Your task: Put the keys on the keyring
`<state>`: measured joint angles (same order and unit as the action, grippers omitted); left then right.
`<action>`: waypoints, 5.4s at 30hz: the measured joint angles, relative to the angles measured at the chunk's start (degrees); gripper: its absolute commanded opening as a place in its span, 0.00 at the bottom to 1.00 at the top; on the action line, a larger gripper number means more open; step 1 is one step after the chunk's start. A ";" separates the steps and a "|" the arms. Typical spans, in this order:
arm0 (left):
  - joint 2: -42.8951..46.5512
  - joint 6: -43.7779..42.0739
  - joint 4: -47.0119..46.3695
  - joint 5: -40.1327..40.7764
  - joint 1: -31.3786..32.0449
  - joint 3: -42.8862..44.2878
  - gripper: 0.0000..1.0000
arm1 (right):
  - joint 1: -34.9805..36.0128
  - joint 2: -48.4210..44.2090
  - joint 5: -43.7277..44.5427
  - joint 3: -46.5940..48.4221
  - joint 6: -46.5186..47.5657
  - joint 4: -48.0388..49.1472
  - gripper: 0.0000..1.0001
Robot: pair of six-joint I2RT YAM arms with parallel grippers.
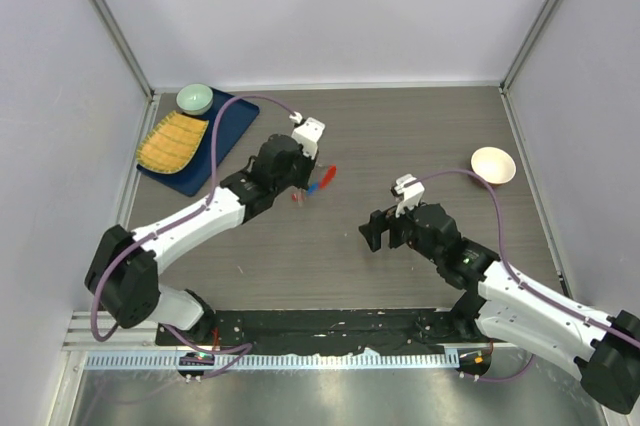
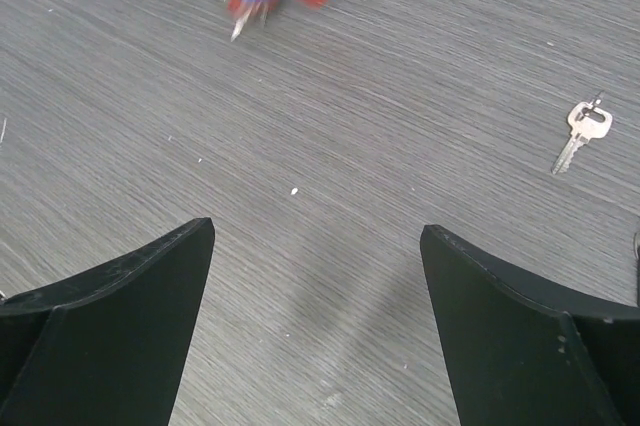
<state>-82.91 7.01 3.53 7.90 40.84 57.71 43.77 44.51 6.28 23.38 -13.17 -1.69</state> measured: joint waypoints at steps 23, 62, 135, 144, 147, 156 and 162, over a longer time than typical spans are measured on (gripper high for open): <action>12.22 -19.93 -2.78 -33.66 1.16 -16.96 0.00 | 0.00 -1.20 -18.84 -5.29 8.61 15.54 0.70; 20.00 -11.50 -11.10 -37.68 3.15 -22.80 0.27 | 0.00 19.19 -34.91 3.67 11.50 22.82 0.01; 28.22 21.07 -61.57 -36.37 1.38 -48.43 0.00 | -0.28 23.30 -42.69 -6.62 -7.65 66.23 0.01; 28.50 18.16 -59.63 -36.50 1.42 -48.50 0.00 | -0.33 22.82 -42.10 -7.15 -8.00 64.08 0.23; 29.99 14.36 -55.47 -36.52 1.44 -48.37 0.00 | -0.22 20.09 -41.42 -6.99 -7.15 56.52 0.34; 33.29 3.02 -41.68 -34.29 2.64 -46.51 0.00 | -0.22 9.09 -33.75 0.55 0.04 27.02 0.62; 33.27 -3.06 -36.28 -29.16 5.97 -46.25 0.00 | -0.15 6.95 -21.11 9.05 1.49 7.43 0.62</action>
<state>-49.65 3.95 -32.75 -21.26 46.81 11.46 43.62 51.46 -14.83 32.42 -11.68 5.74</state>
